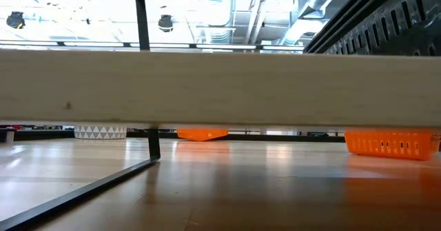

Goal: Stack baskets on shelf by color
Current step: Put the bottom left orange bin on the shelf

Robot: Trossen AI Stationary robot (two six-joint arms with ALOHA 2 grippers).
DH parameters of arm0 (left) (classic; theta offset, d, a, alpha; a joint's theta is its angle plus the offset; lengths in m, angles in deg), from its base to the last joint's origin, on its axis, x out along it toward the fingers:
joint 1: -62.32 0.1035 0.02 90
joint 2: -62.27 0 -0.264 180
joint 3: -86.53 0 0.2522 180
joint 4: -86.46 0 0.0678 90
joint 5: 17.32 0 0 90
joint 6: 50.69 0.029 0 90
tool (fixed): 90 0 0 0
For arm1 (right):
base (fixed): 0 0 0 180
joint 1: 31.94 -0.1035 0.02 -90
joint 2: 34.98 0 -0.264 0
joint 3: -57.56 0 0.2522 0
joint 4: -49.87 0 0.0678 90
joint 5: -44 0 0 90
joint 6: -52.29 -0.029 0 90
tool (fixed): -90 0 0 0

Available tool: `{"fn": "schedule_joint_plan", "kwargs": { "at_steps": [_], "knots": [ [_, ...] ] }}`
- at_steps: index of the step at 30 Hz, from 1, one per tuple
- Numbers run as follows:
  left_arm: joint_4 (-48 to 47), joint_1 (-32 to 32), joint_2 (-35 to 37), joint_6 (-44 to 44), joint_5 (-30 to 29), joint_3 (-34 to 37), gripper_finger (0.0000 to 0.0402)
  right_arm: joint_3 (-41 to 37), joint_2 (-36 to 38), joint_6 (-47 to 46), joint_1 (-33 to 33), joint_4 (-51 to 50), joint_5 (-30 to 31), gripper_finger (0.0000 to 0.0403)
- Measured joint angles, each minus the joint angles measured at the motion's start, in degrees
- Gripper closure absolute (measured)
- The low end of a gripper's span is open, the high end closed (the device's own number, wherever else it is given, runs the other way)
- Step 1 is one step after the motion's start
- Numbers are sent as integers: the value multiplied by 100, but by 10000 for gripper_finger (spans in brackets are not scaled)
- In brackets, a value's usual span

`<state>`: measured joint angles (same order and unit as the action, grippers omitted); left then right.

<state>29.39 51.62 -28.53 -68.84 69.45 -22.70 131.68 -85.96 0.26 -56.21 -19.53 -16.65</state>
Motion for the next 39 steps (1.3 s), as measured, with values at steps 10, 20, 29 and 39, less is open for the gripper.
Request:
{"fn": "schedule_joint_plan", "kwargs": {
  "at_steps": [10,20,29,39],
  "knots": [
    [-389,-740,-782,-262,307,3,401,-2,0,0,0,-61,-98,285],
    [-517,-725,-1508,71,580,0,401,-2,2,-2,0,-67,-103,285],
    [-536,-654,-1907,251,790,-14,401,-2,4,-4,-2,-67,-107,285],
    [-287,-645,-1994,203,864,0,401,-2,0,-4,-2,-88,-129,285]
  ]
}}
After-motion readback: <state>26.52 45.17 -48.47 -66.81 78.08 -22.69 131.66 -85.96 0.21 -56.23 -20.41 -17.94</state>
